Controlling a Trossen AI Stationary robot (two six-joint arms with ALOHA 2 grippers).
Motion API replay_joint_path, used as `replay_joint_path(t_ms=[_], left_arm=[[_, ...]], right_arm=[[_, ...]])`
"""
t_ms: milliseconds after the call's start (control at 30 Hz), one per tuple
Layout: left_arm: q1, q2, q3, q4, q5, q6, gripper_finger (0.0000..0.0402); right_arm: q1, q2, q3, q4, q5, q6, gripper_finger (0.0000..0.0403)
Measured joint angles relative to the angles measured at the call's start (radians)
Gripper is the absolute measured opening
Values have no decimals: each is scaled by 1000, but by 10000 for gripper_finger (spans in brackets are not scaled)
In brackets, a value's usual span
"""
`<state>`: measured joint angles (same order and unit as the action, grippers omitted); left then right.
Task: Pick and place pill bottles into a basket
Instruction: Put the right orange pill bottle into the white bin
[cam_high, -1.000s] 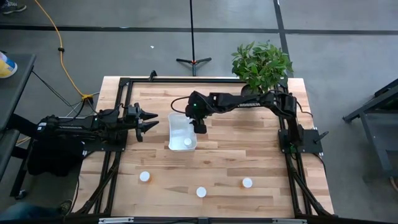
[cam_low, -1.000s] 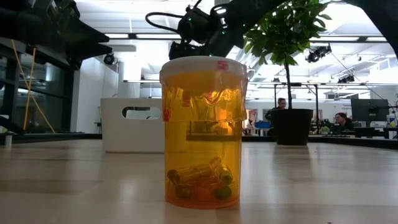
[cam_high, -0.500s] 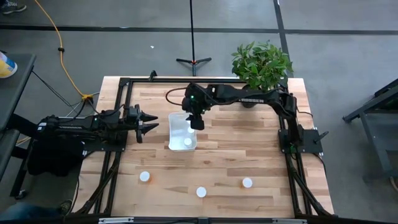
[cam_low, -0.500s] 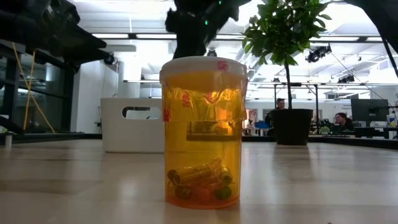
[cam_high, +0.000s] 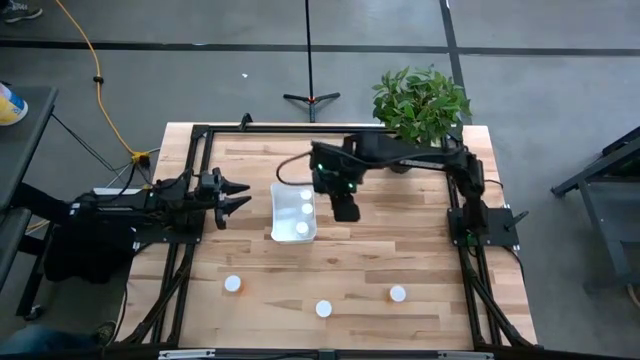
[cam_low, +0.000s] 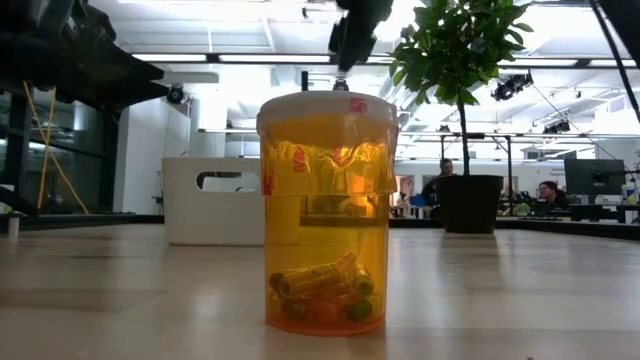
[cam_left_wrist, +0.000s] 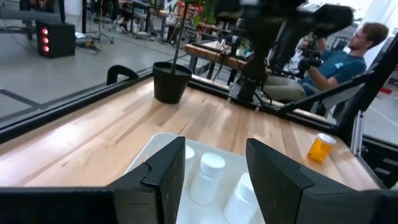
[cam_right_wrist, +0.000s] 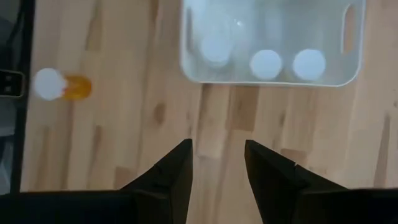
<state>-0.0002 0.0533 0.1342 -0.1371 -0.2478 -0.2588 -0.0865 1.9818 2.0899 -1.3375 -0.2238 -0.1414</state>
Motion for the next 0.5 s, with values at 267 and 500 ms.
replay_joint_path(t_ms=[267,500], left_arm=[[0,-10,-1,-21,-1,0,204],[0,-10,-1,-23,-1,0,204]], right_arm=[[169,-127,-86,-42,107,159,137],[342,-391,-496,221,235,389,137]])
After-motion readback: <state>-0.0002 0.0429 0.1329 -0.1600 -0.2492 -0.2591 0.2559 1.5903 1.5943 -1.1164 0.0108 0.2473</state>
